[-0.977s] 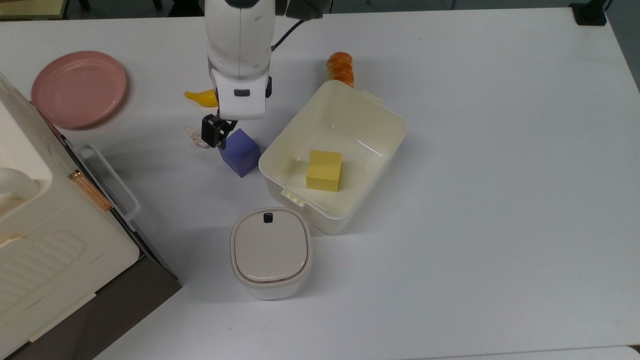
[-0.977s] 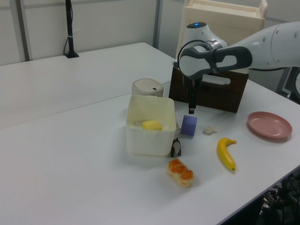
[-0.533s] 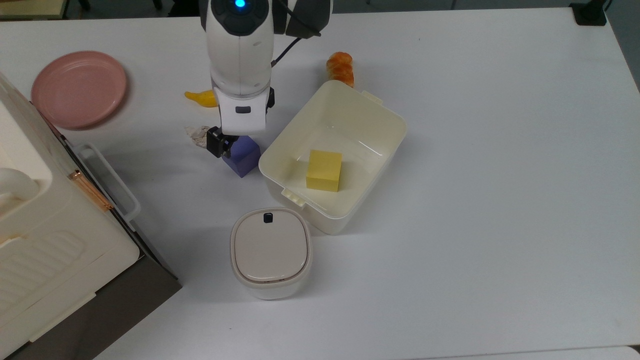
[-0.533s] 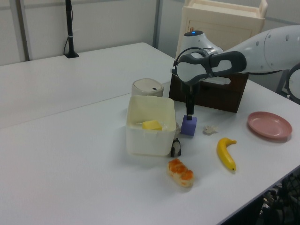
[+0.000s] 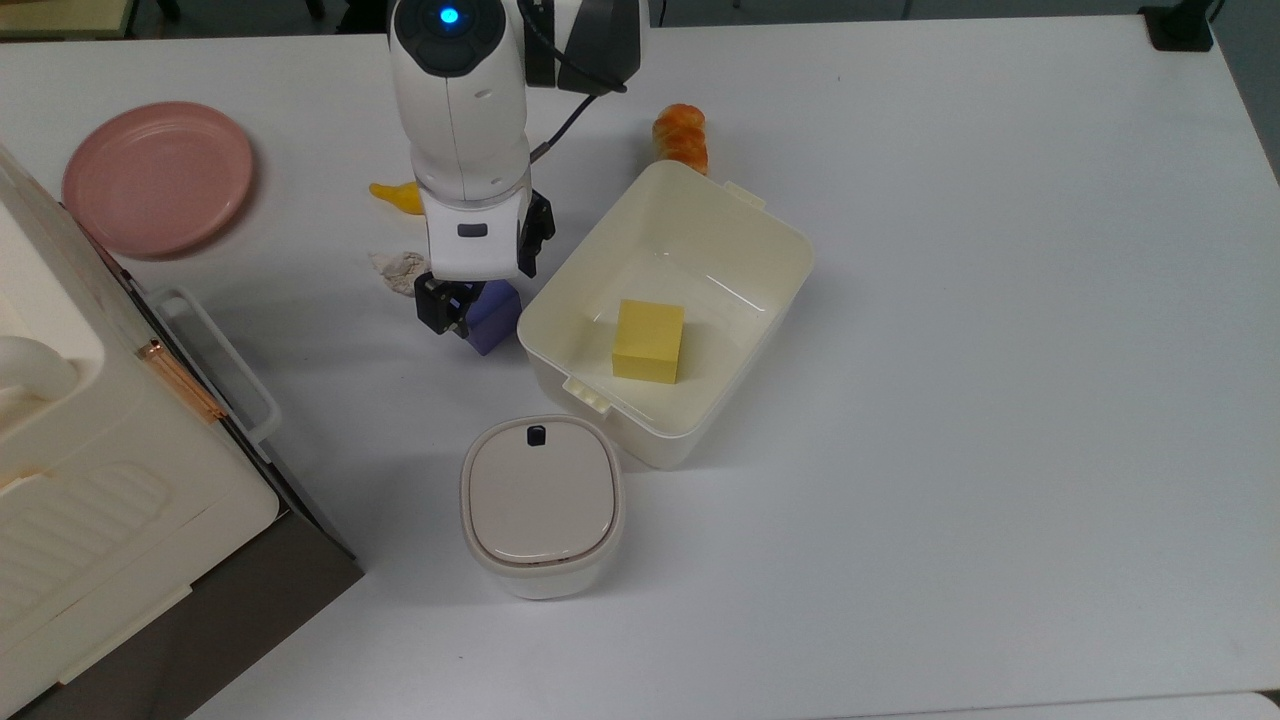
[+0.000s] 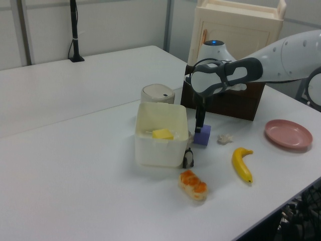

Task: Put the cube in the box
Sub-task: 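Lower the gripper around the purple cube and close on it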

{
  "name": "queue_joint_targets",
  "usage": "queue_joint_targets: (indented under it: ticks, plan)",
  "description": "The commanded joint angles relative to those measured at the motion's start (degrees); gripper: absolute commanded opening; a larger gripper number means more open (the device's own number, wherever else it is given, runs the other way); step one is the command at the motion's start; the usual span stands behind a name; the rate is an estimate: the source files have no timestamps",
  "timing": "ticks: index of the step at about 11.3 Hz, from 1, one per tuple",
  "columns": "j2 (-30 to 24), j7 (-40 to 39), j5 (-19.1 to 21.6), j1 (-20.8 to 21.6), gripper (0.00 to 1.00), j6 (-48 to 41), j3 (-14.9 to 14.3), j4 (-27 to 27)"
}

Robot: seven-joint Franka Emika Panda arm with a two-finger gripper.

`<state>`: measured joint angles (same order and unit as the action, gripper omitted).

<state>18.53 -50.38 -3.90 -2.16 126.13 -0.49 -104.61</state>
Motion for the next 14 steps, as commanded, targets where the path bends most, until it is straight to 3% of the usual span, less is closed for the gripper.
queue_joint_targets:
  ticks: [1,5,6,7,8,14]
  plan:
    - [-0.3,-2.1,-0.9,-0.4,1.00,1.8,-0.5,-1.7]
    - [2.0,-1.7,-2.7,-0.4,1.00,5.2,-0.5,-1.7]
    - [2.1,-1.7,-2.8,-0.4,0.96,5.3,-0.5,-1.7]
    - [2.1,-1.0,-2.9,-0.4,0.42,5.3,-0.5,-1.7]
    - [2.0,0.1,-2.9,-0.4,0.25,5.4,-0.5,-1.6]
    - [1.4,0.6,-3.0,-0.4,0.25,5.4,-0.5,-1.1]
